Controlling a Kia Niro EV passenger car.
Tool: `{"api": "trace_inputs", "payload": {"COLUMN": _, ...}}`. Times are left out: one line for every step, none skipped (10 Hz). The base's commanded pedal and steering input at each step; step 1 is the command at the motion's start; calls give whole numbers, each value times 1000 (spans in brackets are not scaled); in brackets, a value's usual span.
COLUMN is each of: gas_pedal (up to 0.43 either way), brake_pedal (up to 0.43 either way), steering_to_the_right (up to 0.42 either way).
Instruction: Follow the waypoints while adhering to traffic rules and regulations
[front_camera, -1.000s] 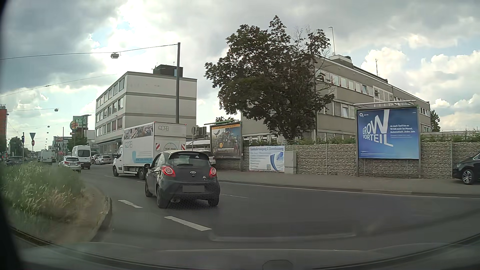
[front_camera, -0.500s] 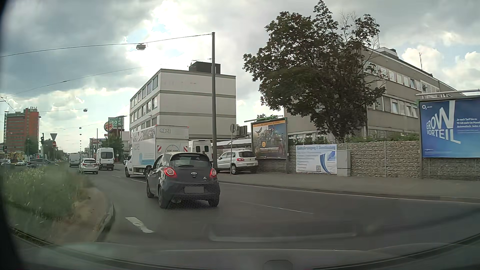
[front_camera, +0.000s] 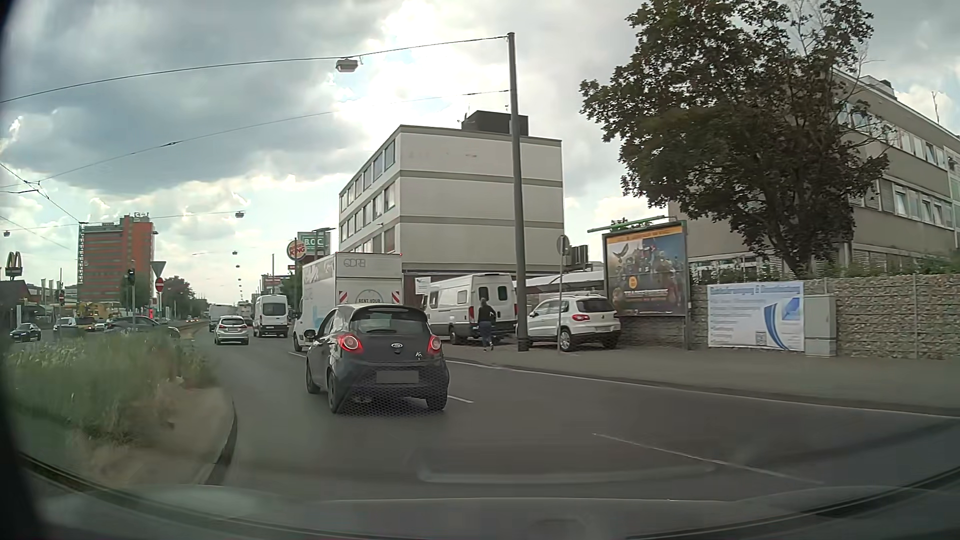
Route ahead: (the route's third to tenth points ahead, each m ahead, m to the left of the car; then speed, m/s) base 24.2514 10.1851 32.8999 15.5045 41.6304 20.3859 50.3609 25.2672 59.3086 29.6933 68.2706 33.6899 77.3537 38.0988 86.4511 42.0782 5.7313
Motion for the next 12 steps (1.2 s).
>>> {"api": "trace_inputs", "payload": {"gas_pedal": 138, "brake_pedal": 30, "steering_to_the_right": -237}}
{"api": "trace_inputs", "payload": {"gas_pedal": 138, "brake_pedal": 30, "steering_to_the_right": -237}}
{"api": "trace_inputs", "payload": {"gas_pedal": 138, "brake_pedal": 30, "steering_to_the_right": -238}}
{"api": "trace_inputs", "payload": {"gas_pedal": 138, "brake_pedal": 30, "steering_to_the_right": -237}}
{"api": "trace_inputs", "payload": {"gas_pedal": 138, "brake_pedal": 30, "steering_to_the_right": -235}}
{"api": "trace_inputs", "payload": {"gas_pedal": 138, "brake_pedal": 30, "steering_to_the_right": -233}}
{"api": "trace_inputs", "payload": {"gas_pedal": 138, "brake_pedal": 30, "steering_to_the_right": -228}}
{"api": "trace_inputs", "payload": {"gas_pedal": 138, "brake_pedal": 30, "steering_to_the_right": -221}}
{"api": "trace_inputs", "payload": {"gas_pedal": 138, "brake_pedal": 30, "steering_to_the_right": -214}}
{"api": "trace_inputs", "payload": {"gas_pedal": 138, "brake_pedal": 30, "steering_to_the_right": -201}}
{"api": "trace_inputs", "payload": {"gas_pedal": 138, "brake_pedal": 30, "steering_to_the_right": -188}}
{"api": "trace_inputs", "payload": {"gas_pedal": 138, "brake_pedal": 30, "steering_to_the_right": -176}}
